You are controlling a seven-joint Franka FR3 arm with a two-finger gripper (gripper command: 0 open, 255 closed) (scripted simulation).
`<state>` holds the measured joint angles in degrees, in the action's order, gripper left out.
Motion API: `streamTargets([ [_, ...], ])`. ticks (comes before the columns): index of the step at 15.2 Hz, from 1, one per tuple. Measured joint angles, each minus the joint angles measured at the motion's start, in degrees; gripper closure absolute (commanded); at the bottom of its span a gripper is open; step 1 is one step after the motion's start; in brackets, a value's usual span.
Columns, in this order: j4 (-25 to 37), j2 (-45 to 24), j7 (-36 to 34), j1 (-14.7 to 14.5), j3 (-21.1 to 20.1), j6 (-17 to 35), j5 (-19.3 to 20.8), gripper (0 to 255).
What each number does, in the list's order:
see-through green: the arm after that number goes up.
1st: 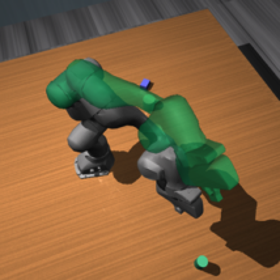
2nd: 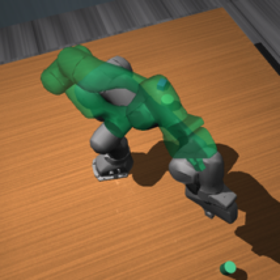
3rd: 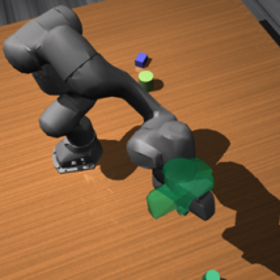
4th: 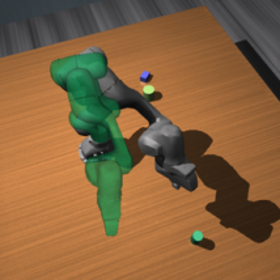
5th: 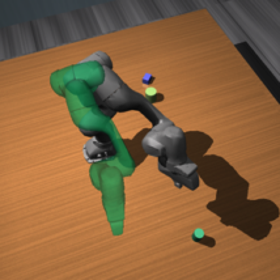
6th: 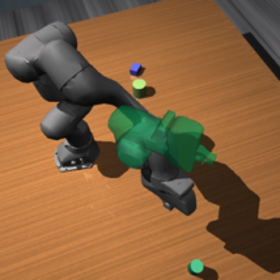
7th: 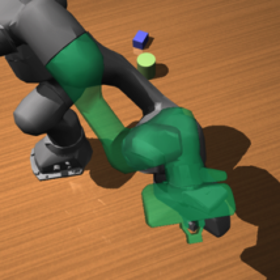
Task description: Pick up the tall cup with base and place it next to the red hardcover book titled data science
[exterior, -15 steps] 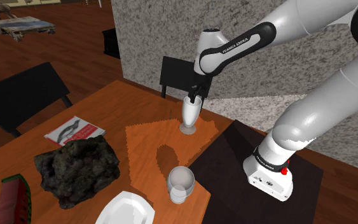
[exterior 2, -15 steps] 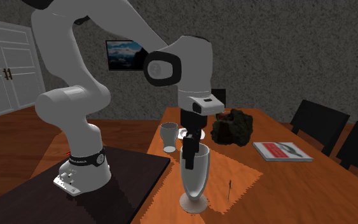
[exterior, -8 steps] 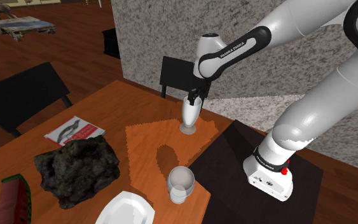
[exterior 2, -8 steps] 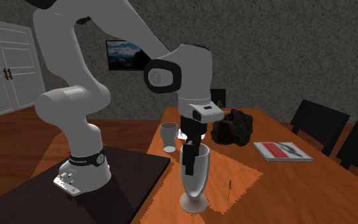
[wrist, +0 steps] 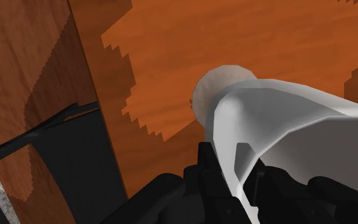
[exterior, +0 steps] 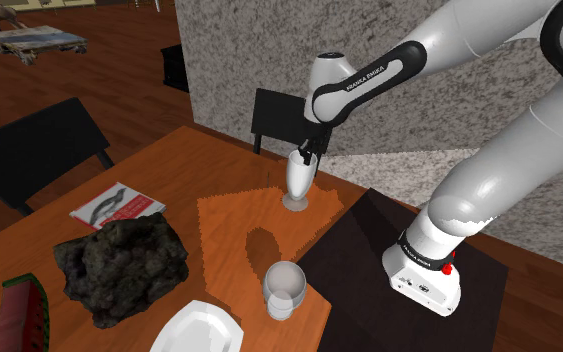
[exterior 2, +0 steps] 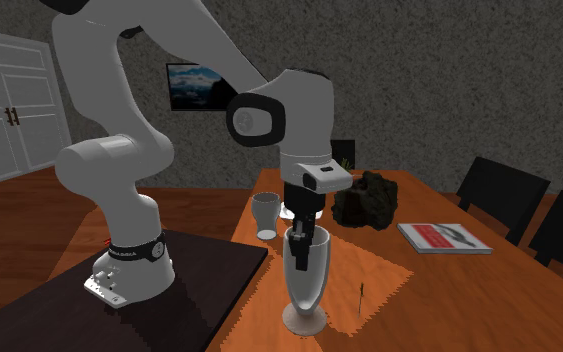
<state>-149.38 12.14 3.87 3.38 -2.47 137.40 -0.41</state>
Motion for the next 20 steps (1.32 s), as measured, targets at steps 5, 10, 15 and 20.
streamTargets([
  [5, -0.01, 0.00, 0.01, 0.00, 0.01, 0.02, 0.01, 255],
  [10, 1.20, 2.24, 0.12, -0.02, 0.07, -3.49, -0.08, 255],
  [15, 3.04, 4.98, 0.21, -0.05, 0.13, -8.06, -0.17, 255],
  [20, 5.39, 7.00, 0.22, -0.09, 0.16, -12.43, -0.22, 255],
])
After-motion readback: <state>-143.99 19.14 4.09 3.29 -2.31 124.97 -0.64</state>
